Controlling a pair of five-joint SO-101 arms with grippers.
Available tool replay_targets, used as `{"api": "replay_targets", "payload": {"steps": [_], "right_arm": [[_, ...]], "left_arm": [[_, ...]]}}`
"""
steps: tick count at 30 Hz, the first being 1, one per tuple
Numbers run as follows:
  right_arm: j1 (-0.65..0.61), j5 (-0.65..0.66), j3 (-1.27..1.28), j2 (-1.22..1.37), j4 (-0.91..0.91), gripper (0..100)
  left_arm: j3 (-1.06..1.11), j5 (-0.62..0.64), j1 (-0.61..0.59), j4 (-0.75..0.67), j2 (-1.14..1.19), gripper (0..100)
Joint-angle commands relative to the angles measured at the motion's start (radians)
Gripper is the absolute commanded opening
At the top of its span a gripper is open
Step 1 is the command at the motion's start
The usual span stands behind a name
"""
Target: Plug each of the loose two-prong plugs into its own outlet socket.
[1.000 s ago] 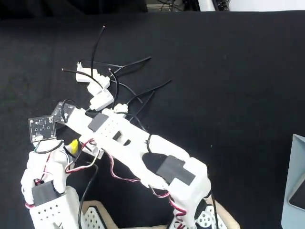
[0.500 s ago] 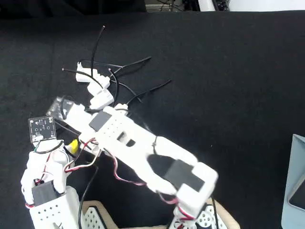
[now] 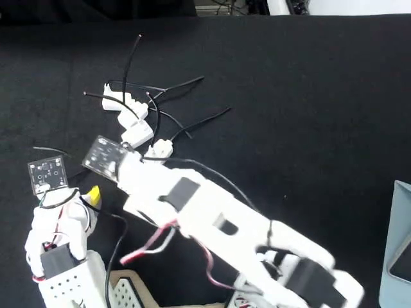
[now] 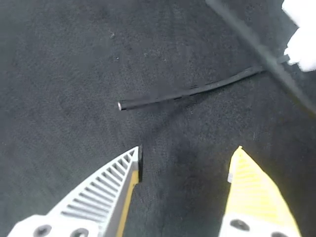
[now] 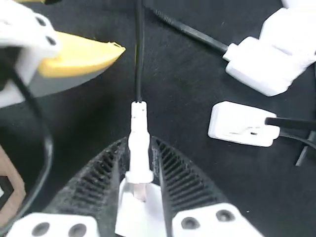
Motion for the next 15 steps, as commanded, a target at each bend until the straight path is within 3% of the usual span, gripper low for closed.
{"api": "replay_targets", "payload": {"steps": [1,8,15], "right_arm": [[0.014,0.002,0.090,-0.183,-0.078,1.1],[0.031,0.002,0.269,-0.371,-0.133,1.1],[0.044,0.000,0.427,-0.452,-0.132,1.1]], "left_arm": [[-0.068,0.034,-0.008,0.002,-0.009,29],[-0.142,0.110,-0.008,0.009,-0.009,29],[-0.134,0.110,-0.004,0.009,-0.009,29]]}}
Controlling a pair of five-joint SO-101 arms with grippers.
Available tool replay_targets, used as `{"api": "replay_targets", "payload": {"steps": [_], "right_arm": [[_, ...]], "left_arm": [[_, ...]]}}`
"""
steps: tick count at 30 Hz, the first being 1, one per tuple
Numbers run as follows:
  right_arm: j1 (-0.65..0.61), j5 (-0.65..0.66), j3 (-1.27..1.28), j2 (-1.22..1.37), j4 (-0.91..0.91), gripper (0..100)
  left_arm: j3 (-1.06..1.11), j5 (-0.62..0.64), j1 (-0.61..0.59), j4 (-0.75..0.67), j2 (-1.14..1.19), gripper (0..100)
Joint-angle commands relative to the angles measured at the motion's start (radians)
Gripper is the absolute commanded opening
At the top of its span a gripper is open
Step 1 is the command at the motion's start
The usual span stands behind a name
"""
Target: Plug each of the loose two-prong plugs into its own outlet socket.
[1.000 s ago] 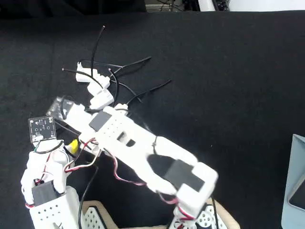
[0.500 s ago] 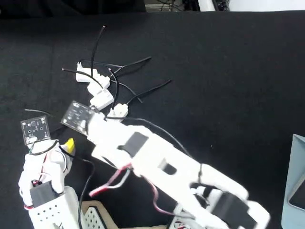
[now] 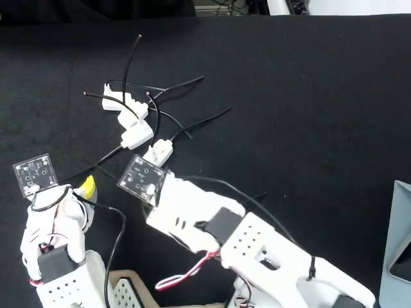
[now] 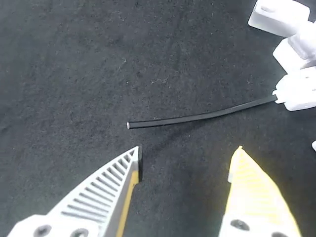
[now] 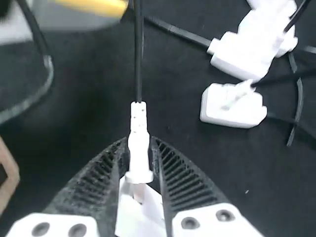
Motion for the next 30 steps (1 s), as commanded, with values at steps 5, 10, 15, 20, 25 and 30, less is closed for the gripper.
{"api": "replay_targets", "payload": {"steps": [5,10,15,20,25,30], "right_arm": [[0.020,0.000,0.096,-0.113,-0.017,1.1],[0.023,0.000,0.096,-0.260,-0.017,1.1],[0.020,-0.002,0.127,-0.421,-0.015,1.1],[0.018,-0.002,0.209,-0.522,-0.015,1.1],[0.017,-0.002,0.286,-0.587,-0.015,1.1],[-0.015,-0.002,0.315,-0.622,-0.015,1.1]], "left_arm": [[-0.048,0.005,0.002,0.009,-0.009,29],[-0.077,0.012,0.004,0.003,-0.009,29],[-0.122,0.084,0.061,-0.012,-0.009,29],[-0.120,0.160,0.275,-0.071,-0.009,29],[-0.134,0.210,0.458,-0.083,-0.009,29],[-0.174,0.210,0.581,-0.075,-0.009,29]]}}
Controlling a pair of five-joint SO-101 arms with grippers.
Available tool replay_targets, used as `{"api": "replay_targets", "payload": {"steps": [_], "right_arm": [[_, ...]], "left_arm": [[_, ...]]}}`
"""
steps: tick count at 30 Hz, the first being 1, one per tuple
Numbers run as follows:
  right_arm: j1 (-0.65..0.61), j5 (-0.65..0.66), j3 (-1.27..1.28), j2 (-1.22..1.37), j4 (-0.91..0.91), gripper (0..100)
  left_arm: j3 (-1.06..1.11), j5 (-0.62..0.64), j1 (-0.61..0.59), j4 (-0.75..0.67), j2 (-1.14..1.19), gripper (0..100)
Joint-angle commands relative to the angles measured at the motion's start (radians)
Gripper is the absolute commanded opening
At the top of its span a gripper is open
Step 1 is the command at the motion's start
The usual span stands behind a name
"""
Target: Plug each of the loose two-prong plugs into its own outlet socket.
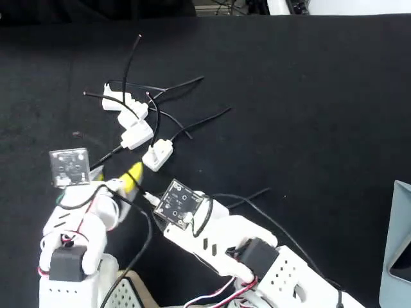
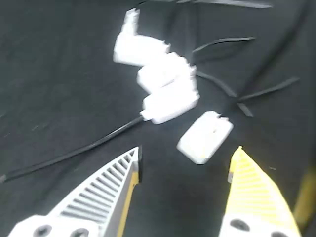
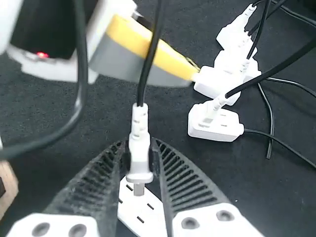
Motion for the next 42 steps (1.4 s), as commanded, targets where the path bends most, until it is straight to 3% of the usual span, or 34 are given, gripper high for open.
{"api": "replay_targets", "payload": {"steps": [1,12,18,25,32,36,42], "right_arm": [[-0.037,-0.002,-0.002,-0.025,-0.015,1.1],[-0.048,-0.002,-0.001,-0.021,-0.015,1.1],[0.071,-0.012,-0.005,-0.024,-0.015,1.1],[0.281,-0.184,-0.108,-0.028,0.135,1.1],[0.520,-0.207,-0.163,-0.030,0.150,1.1],[0.562,-0.213,-0.145,-0.030,0.150,1.1],[0.566,-0.204,-0.093,-0.030,0.081,1.1]], "left_arm": [[-0.088,0.011,0.108,-0.017,-0.009,29],[-0.142,0.002,0.206,0.081,-0.009,29],[-0.147,-0.014,0.197,0.083,-0.009,29],[-0.148,-0.149,0.148,0.081,-0.003,29],[-0.139,-0.393,0.208,0.172,0.002,30],[-0.137,-0.439,0.262,0.196,0.083,35],[-0.145,-0.526,0.386,0.137,0.365,35]]}}
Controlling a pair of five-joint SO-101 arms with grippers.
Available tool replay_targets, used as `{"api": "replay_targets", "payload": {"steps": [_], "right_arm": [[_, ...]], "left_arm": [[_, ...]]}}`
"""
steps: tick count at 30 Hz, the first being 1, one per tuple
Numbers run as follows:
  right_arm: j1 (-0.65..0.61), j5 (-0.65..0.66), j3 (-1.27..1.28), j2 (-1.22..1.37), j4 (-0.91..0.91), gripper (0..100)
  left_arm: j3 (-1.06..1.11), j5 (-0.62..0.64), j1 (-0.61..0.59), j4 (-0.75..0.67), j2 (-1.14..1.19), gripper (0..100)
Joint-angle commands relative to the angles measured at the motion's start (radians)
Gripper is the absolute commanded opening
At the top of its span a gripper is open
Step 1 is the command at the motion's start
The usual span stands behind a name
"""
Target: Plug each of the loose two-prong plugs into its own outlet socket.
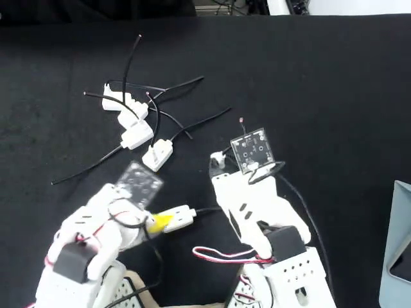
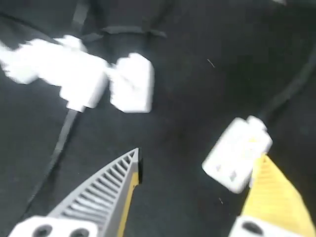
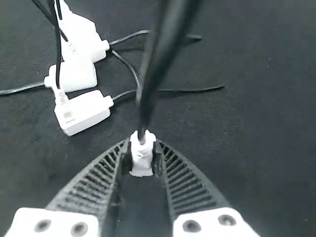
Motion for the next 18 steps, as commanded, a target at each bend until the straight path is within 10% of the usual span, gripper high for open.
{"api": "replay_targets", "payload": {"steps": [1,18], "right_arm": [[0.012,-0.002,-0.008,-0.015,-0.032,1.1],[0.100,-0.002,-0.007,-0.015,-0.037,1.1]], "left_arm": [[-0.059,-0.055,0.087,-0.075,0.216,35],[0.012,-0.106,0.105,-0.571,0.701,21]]}}
